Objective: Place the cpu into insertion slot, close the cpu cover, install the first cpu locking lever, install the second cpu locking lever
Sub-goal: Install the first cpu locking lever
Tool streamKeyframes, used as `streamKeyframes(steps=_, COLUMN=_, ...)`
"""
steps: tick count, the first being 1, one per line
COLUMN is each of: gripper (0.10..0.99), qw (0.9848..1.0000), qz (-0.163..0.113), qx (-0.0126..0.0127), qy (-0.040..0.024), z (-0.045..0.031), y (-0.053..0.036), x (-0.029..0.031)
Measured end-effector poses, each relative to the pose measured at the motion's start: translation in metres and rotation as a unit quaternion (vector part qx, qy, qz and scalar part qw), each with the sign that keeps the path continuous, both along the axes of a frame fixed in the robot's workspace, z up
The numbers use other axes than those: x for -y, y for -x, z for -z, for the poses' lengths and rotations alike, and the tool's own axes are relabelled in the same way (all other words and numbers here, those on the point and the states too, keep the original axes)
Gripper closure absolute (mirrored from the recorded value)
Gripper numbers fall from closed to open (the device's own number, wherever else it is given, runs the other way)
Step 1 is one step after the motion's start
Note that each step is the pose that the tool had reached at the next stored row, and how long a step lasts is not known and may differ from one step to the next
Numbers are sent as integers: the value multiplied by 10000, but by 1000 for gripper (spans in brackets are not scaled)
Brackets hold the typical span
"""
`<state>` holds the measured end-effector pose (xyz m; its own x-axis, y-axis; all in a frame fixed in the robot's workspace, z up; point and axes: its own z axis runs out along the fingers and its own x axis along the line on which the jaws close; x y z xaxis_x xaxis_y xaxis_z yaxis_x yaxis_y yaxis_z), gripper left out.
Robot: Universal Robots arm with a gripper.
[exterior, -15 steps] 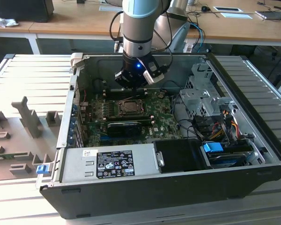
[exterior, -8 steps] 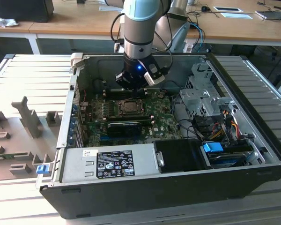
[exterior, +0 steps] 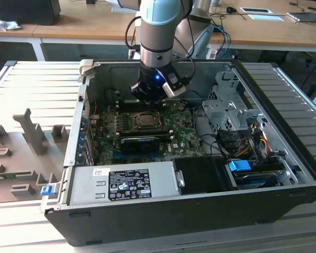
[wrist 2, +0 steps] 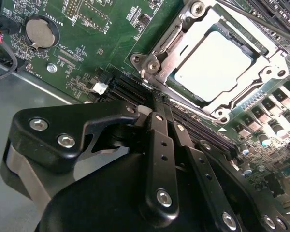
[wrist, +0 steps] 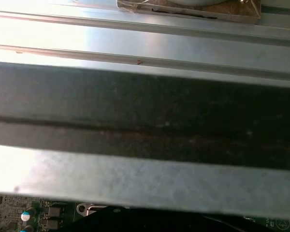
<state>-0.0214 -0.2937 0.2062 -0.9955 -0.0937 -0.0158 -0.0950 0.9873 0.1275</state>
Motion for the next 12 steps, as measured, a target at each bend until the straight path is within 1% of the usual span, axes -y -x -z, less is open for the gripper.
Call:
streamKeyframes(steps=6, gripper=980, qw=10000, qz=0, qx=2, qy=-3, z=35, y=-2, x=12)
streamKeyframes(steps=12, gripper=980, qw=10000, qz=0, qx=0, qy=-4, z=51, y=-4, x=24)
